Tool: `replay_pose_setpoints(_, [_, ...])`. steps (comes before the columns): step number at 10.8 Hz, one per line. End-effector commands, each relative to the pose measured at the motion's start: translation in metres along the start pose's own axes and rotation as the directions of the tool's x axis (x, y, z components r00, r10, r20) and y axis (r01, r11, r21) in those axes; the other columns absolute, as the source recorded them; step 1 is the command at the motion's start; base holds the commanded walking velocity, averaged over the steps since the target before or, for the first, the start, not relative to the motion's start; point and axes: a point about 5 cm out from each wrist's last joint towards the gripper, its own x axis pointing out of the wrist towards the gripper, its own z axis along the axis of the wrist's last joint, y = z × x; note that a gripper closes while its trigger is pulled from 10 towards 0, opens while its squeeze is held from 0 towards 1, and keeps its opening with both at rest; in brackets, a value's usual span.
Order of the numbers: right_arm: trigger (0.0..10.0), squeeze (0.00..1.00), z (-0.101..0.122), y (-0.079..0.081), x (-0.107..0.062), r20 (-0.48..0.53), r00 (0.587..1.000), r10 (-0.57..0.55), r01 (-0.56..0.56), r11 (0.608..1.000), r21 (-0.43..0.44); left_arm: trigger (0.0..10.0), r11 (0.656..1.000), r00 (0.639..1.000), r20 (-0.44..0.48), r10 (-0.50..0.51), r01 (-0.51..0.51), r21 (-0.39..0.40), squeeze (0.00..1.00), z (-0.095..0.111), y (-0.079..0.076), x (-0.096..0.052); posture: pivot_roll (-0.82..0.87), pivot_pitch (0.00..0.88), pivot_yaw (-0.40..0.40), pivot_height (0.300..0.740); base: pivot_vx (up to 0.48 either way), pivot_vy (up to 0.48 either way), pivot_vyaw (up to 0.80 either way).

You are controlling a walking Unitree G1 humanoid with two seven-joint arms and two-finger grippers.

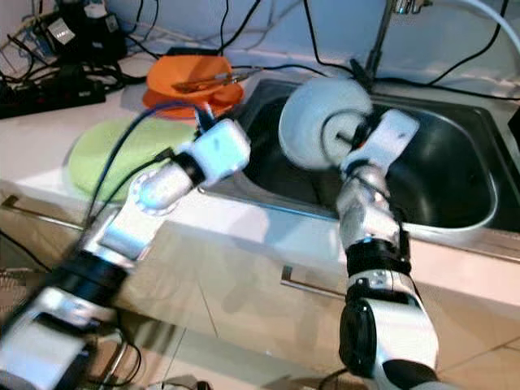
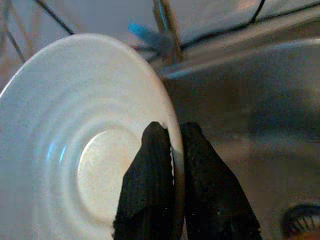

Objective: Kitchen organization

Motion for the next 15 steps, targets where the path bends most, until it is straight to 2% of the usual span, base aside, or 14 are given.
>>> replay_pose_setpoints(1, [10.0, 0.0, 0.008, 0.004, 0.004, 0.026, 0.999, 0.025, -0.023, 0.998, -0.059, 10.0, 0.992, 0.998, -0.052, 0.03, -0.036, -0.117, 0.0, -0.01, 0.001, -0.005, 0.1, 0.0, 0.03, 0.74, 0.0, 0.0, 0.0])
replay_pose_setpoints(2, [10.0, 0.0, -0.003, -0.001, 0.005, -0.026, 0.999, 0.024, -0.027, 0.989, -0.146, 10.0, 0.959, 0.994, -0.095, 0.054, -0.078, -0.273, 0.0, -0.014, -0.005, -0.005, 0.1, 0.0, 0.028, 0.74, 0.0, 0.0, 0.0])
replay_pose_setpoints(3, [10.0, 0.0, -0.009, -0.006, 0.006, -0.049, 0.999, 0.015, -0.026, 0.976, -0.215, 10.0, 0.93, 0.988, -0.151, 0.023, -0.077, -0.36, 0.0, -0.018, -0.01, -0.006, 0.1, 0.0, 0.026, 0.74, 0.0, 0.0, 0.0])
replay_pose_setpoints(4, [10.0, 0.0, -0.01, -0.007, 0.006, -0.061, 0.998, 0.017, -0.032, 0.963, -0.268, 10.0, 0.87, 0.972, -0.223, -0.072, -0.049, -0.491, 0.0, -0.027, -0.021, -0.009, 0.11, 0.0, 0.024, 0.74, 0.0, 0.0, 0.0])
replay_pose_setpoints(5, [10.0, 0.0, -0.011, -0.005, 0.007, -0.064, 0.998, 0.029, -0.047, 0.954, -0.295, 10.0, 0.832, 0.958, -0.249, -0.14, -0.023, -0.555, 0.0, -0.032, -0.03, -0.012, 0.11, 0.0, 0.024, 0.74, 0.0, 0.0, 0.0])
replay_pose_setpoints(7, [10.0, 0.0, -0.015, 0.0, 0.006, -0.078, 0.996, 0.052, -0.075, 0.943, -0.324, 10.0, 0.808, 0.941, -0.291, -0.175, -0.031, -0.589, 0.0, -0.035, -0.039, -0.015, 0.12, 0.0, 0.019, 0.74, 0.0, 0.0, 0.0])
replay_pose_setpoints(9, [10.0, 0.0, -0.017, 0.002, 0.006, -0.086, 0.994, 0.063, -0.088, 0.939, -0.333, 10.0, 0.812, 0.923, -0.322, -0.21, -0.019, -0.583, 0.0, -0.034, -0.042, -0.018, 0.12, 0.0, 0.018, 0.74, 0.0, 0.0, 0.0])
replay_pose_setpoints(11, [10.0, 0.0, -0.017, 0.003, 0.006, -0.087, 0.993, 0.075, -0.099, 0.939, -0.328, 10.0, 0.802, 0.916, -0.333, -0.222, -0.022, -0.597, 0.0, -0.032, -0.043, -0.02, 0.12, 0.0, 0.018, 0.74, 0.0, 0.0, 0.0])
replay_pose_setpoints(12, [10.0, 1.0, -0.02, 0.007, 0.005, -0.098, 0.99, 0.101, -0.128, 0.935, -0.33, 10.0, 0.803, 0.913, -0.337, -0.23, -0.018, -0.595, 0.0, -0.03, -0.043, -0.02, 0.12, 0.0, 0.018, 0.74, 0.0, 0.0, 0.0])
replay_pose_setpoints(13, [10.0, 0.98, -0.023, 0.011, 0.003, -0.103, 0.987, 0.125, -0.153, 0.928, -0.34, 10.0, 0.81, 0.911, -0.341, -0.232, -0.014, -0.587, 0.0, -0.029, -0.042, -0.021, 0.12, 0.0, 0.019, 0.74, 0.0, 0.0, 0.0])
replay_pose_setpoints(14, [10.0, 0.36, -0.024, 0.013, 0.003, -0.101, 0.985, 0.137, -0.164, 0.925, -0.344, 10.0, 0.812, 0.911, -0.342, -0.231, -0.013, -0.583, 0.0, -0.029, -0.042, -0.021, 0.11, 0.0, 0.02, 0.74, 0.0, 0.0, 0.0])
replay_pose_setpoints(15, [10.0, 0.0, -0.022, 0.015, 0.003, -0.088, 0.986, 0.145, -0.166, 0.925, -0.342, 10.0, 0.827, 0.916, -0.334, -0.22, -0.007, -0.562, 0.0, -0.028, -0.041, -0.021, 0.11, 0.0, 0.021, 0.74, 0.0, 0.0, 0.0])
